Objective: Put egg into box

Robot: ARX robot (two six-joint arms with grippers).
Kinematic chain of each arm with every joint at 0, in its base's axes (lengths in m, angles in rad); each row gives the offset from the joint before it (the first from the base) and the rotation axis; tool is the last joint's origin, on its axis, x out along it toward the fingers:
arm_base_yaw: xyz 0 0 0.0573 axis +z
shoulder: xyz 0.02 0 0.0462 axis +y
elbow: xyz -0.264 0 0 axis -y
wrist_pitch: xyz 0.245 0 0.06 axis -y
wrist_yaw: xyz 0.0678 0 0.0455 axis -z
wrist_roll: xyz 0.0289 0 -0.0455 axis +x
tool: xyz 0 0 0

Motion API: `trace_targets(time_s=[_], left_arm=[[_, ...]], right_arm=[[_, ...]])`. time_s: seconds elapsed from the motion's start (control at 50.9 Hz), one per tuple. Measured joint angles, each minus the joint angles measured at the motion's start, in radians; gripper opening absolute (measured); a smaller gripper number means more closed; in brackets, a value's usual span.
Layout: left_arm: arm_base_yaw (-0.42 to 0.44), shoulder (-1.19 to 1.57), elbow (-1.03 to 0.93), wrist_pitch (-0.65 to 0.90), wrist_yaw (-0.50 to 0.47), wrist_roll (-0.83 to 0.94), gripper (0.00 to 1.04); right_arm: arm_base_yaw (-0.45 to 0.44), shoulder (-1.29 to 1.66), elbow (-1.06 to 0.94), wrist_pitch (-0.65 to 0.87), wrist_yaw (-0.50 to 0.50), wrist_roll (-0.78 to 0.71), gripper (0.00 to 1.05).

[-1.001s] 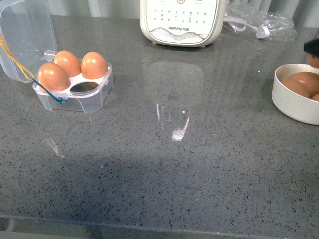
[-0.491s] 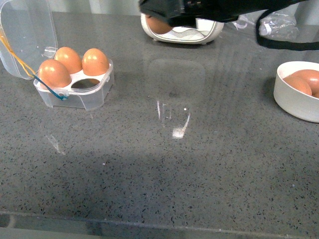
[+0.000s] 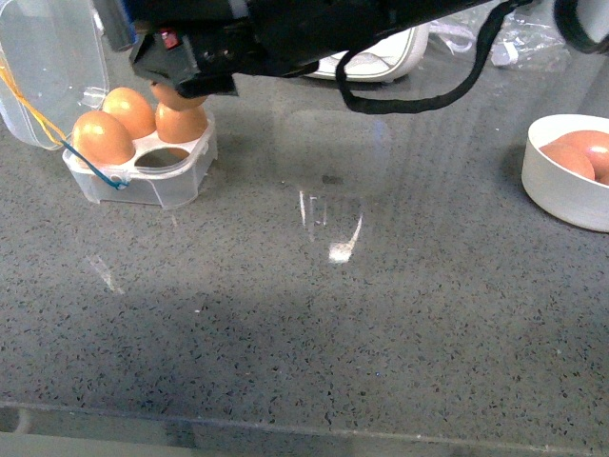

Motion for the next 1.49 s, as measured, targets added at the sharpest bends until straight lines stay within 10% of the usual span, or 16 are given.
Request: trace_targets(time_s=[0.962, 1.276, 1.492], left_arm=[[0.000, 0.000, 0.000, 0.000, 0.000, 0.000, 0.98], [0.000, 0.000, 0.000, 0.000, 0.000, 0.000, 0.98], [0.000, 0.000, 0.000, 0.000, 0.000, 0.000, 0.98]], right_arm=[[0.041, 0.141, 0.128, -0.062, 0.014, -0.109, 0.43], [0.028, 0.113, 0.113, -0.006, 0.019, -0.076, 0.99], [-0.043, -0.078, -0.066, 0.122, 0.190, -0.017, 0.97]])
